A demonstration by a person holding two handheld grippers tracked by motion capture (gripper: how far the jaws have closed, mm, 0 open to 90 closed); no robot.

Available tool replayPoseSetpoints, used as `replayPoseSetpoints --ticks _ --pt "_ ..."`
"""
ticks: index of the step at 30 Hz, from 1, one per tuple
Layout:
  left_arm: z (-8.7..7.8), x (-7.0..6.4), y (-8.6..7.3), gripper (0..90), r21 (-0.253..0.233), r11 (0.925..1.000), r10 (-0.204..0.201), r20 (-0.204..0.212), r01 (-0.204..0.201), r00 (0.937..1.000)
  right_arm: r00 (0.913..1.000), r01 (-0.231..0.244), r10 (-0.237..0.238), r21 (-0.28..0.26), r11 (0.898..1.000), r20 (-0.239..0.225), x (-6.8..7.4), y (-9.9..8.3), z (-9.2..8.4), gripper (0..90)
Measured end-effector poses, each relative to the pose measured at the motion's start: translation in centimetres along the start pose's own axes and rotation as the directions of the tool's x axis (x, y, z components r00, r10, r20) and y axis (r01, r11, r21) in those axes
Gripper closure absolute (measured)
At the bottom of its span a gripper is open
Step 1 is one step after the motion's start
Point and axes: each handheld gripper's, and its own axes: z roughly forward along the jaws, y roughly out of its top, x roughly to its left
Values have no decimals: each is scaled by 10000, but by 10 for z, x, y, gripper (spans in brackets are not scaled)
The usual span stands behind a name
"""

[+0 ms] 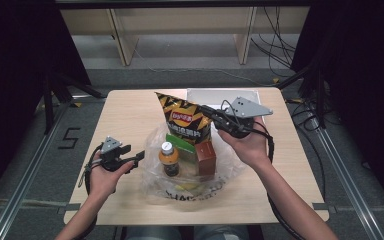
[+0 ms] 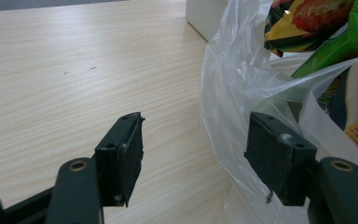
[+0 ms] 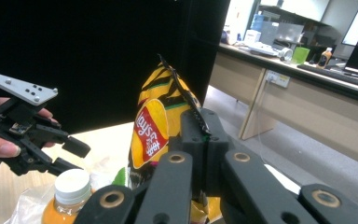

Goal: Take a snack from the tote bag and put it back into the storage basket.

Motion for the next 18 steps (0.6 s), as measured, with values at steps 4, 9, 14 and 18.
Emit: replayPoseSetpoints --ticks 4,9,14,18 --pt "0 0 0 358 1 10000 -7 -2 7 10000 9999 -122 122 -83 9999 33 0 2 -1 900" --pt "0 -1 0 358 -21 10000 -6 -30 6 10000 9999 24 -21 -258 9997 150 -1 5 -2 900" --pt "1 -1 -1 357 -41 9999 -92 18 92 10000 9995 59 -47 -365 9993 309 -3 7 -3 900" --pt "0 -1 0 357 -4 10000 28 -22 -28 10000 9995 30 -15 -449 9990 329 -4 10 -4 900"
